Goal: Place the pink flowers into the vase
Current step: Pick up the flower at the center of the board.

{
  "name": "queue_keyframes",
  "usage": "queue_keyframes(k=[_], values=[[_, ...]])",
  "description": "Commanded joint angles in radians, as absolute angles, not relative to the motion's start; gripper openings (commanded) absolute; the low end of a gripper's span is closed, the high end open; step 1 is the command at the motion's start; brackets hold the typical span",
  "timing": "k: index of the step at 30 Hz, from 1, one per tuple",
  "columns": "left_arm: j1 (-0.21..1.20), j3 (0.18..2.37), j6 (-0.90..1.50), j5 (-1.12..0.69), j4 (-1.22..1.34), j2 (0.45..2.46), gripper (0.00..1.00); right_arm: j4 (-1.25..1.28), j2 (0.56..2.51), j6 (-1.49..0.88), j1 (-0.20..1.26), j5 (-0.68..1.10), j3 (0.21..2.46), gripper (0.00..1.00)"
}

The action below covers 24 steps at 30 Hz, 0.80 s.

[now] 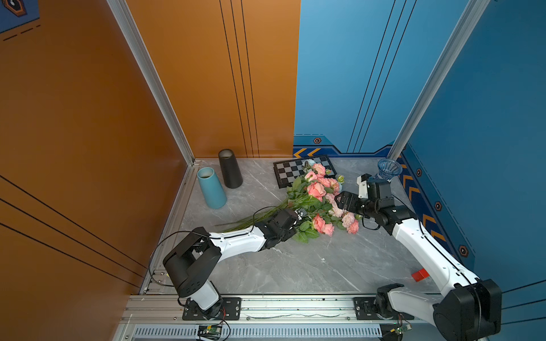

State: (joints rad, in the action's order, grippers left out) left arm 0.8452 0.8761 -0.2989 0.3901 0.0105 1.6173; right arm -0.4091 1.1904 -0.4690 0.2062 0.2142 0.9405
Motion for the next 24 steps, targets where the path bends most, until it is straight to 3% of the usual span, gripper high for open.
queue_keyframes(k=[1, 9, 18, 24], values=[[0.837, 0.914, -0.341, 0.406, 0.047, 1.644, 0.69, -0.426, 1.173, -0.459, 0.189, 0.263, 0.923, 1.0], [0.831, 0.962, -0.399, 0.407, 0.048, 1.713, 0.55, -0.41, 1.182, -0.472, 0.179, 0.288, 0.918, 1.0], [0.81, 0.991, -0.429, 0.377, 0.048, 1.754, 0.52, -0.394, 1.176, -0.486, 0.162, 0.308, 0.904, 1.0], [0.816, 1.008, -0.436, 0.363, 0.045, 1.77, 0.32, -0.391, 1.176, -0.494, 0.156, 0.314, 0.898, 1.0]])
